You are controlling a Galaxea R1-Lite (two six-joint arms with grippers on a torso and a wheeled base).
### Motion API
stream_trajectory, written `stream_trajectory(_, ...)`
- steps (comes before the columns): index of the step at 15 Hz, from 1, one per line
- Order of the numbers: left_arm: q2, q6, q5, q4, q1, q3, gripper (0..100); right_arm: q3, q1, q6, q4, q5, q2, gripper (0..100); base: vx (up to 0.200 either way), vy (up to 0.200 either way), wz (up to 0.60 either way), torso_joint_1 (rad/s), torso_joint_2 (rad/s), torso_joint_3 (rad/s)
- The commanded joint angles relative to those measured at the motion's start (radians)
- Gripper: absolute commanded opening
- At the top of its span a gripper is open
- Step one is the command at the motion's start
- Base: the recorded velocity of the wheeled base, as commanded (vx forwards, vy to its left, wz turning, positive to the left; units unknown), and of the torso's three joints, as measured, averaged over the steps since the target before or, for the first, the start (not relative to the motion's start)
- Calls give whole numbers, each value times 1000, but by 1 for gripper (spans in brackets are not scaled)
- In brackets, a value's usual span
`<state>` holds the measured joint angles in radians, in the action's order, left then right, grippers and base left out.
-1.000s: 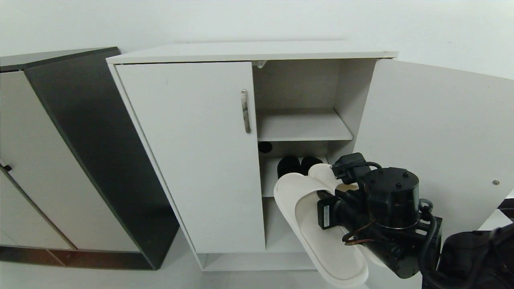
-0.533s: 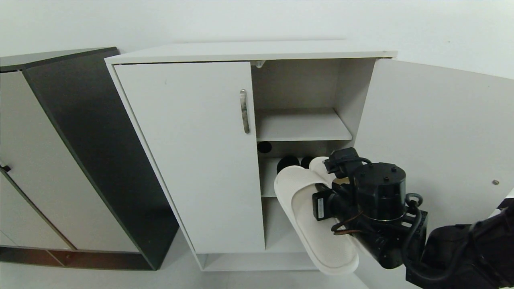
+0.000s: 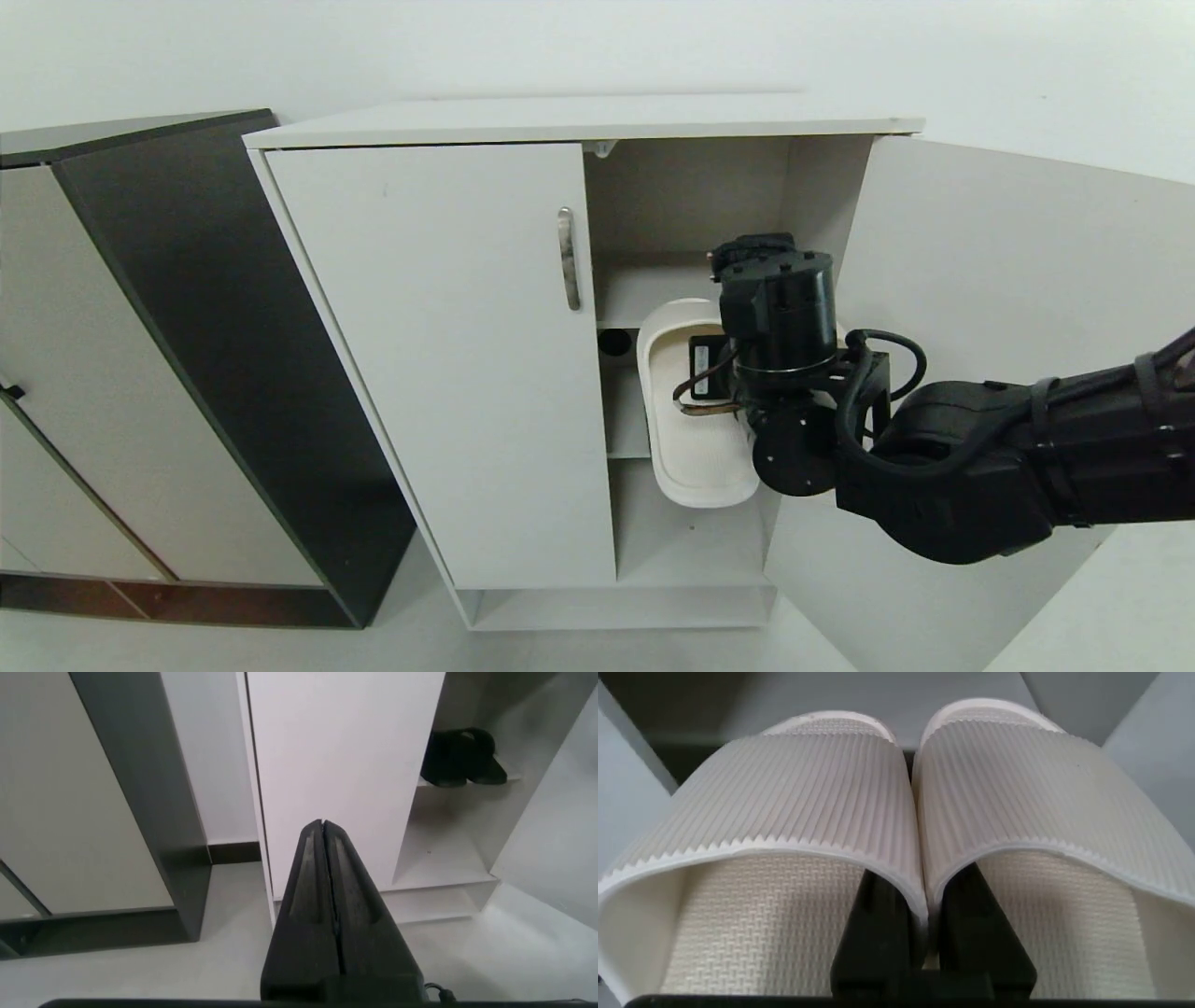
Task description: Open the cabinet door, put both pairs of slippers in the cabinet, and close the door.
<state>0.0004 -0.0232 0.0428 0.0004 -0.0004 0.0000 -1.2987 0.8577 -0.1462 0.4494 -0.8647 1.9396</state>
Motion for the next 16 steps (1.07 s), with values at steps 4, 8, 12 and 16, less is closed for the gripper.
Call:
stream_trajectory(4,0,2,0,0,-1,0,0,-33,8,16,0,3,12,0,0,0,0,0,0,0)
stream_trajectory(8,1,2,0,1,0,0,0,-33,3,13,2,7,25,0,0,0,0,0,0,0)
stream_trajectory(12,1,0,2,1,-1,0,0,-39,3,13,3,7,29,0,200,0,0,-4,6,6)
stream_trajectory(16,1,2,2,1,0,0,0,-42,-11,13,5,7,44,0,200,0,0,4,4,1)
